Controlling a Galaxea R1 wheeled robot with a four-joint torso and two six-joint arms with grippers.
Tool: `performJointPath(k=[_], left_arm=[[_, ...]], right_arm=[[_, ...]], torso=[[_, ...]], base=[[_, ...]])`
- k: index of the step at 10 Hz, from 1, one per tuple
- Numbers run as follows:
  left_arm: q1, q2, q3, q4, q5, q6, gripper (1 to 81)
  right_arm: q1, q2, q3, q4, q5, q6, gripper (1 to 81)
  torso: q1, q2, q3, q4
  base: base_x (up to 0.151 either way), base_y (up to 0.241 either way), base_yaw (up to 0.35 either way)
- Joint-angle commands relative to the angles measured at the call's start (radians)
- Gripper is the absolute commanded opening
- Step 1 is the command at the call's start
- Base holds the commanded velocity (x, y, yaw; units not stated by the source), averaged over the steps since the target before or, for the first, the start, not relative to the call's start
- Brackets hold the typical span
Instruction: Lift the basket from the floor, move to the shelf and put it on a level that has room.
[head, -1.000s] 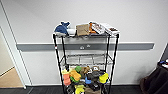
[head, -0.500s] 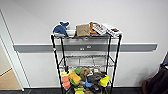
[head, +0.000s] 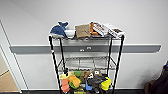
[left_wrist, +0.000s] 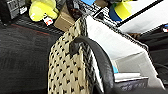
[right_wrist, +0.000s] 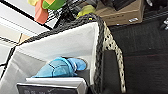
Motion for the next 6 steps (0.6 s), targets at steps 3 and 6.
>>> performJointPath(k=[3,6], left_arm=[[-0.116,-0.029,0.028,0.011,0.002,0.001,1.0],[-0.096,-0.023,0.022,0.013,-0.009,0.002,1.0]], right_arm=[[0.108,-0.025,0.021,0.005,0.008,-0.006,1.0],[0.098,-0.025,0.018,0.004,0.012,-0.006,1.0]], torso=[[0.000,0.000,0.000,0.000],[0.000,0.000,0.000,0.000]], base=[[0.125,0.000,0.000],[0.125,0.000,0.000]])
